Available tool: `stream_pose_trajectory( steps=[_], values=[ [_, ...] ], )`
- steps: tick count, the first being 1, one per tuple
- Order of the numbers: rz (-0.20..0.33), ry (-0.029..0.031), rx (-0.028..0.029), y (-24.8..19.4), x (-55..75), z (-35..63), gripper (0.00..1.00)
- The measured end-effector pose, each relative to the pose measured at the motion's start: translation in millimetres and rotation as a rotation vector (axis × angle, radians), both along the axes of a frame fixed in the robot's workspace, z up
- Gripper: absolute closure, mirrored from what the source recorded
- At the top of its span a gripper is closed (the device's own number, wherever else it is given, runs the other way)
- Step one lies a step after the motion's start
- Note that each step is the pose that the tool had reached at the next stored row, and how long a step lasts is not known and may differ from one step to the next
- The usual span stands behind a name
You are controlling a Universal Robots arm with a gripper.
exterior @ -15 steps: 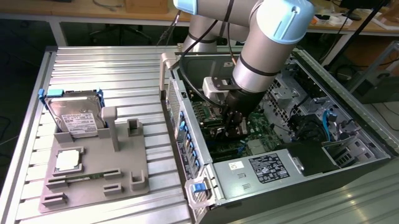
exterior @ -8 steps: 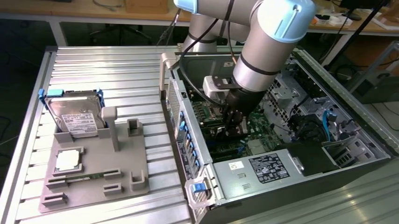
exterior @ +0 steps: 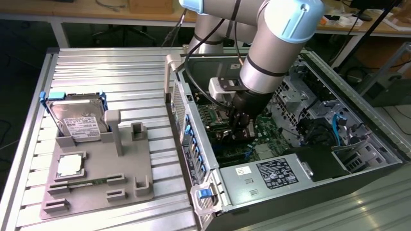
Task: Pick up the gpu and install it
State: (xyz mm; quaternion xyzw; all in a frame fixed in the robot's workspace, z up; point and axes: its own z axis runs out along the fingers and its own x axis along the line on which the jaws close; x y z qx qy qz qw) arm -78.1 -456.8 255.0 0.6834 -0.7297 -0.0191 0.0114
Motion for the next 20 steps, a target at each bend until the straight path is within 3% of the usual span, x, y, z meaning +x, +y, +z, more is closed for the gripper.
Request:
stream_pose_trajectory(
  steps=[11, 15, 20],
  values=[
    [-0.002, 0.0002, -0.0004, 0.0, -0.2, -5.9, 0.73],
    [-0.002, -0.0009, 0.0015, 0.2, 0.0, -4.3, 0.73],
    [-0.004, -0.0001, 0.0001, 0.0, -0.2, -2.5, 0.73]
  ],
)
